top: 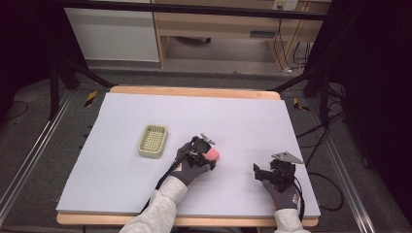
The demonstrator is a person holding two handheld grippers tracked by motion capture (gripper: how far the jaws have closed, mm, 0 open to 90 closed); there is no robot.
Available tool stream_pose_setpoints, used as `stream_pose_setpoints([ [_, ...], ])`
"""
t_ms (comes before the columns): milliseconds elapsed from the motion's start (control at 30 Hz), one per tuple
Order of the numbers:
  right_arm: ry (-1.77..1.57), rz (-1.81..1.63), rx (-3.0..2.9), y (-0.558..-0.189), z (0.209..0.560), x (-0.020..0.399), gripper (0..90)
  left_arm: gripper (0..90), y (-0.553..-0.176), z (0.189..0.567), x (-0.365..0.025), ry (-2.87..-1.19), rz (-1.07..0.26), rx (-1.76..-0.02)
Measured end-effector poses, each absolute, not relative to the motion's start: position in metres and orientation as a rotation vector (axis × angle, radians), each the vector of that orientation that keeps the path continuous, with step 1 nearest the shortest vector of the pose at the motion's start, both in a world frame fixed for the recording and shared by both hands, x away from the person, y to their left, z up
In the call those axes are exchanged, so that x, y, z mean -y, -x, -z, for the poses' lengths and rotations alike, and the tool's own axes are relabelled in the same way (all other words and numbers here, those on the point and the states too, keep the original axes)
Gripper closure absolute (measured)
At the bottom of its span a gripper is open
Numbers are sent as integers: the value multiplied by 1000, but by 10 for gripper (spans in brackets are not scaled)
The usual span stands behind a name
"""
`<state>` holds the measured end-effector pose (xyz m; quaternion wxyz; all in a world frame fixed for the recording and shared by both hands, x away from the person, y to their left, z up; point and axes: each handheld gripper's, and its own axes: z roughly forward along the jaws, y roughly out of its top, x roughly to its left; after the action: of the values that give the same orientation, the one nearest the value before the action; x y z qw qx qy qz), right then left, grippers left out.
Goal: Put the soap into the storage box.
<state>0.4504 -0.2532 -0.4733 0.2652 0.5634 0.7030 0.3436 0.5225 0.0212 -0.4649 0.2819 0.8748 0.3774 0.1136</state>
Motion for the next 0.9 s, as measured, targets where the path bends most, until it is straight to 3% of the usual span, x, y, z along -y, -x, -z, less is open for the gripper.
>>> stream_pose_setpoints([
  [900, -1522, -930, -1894, -450, 473, 254, 93, 374, -511, 440, -43, -2315, -296, -970],
])
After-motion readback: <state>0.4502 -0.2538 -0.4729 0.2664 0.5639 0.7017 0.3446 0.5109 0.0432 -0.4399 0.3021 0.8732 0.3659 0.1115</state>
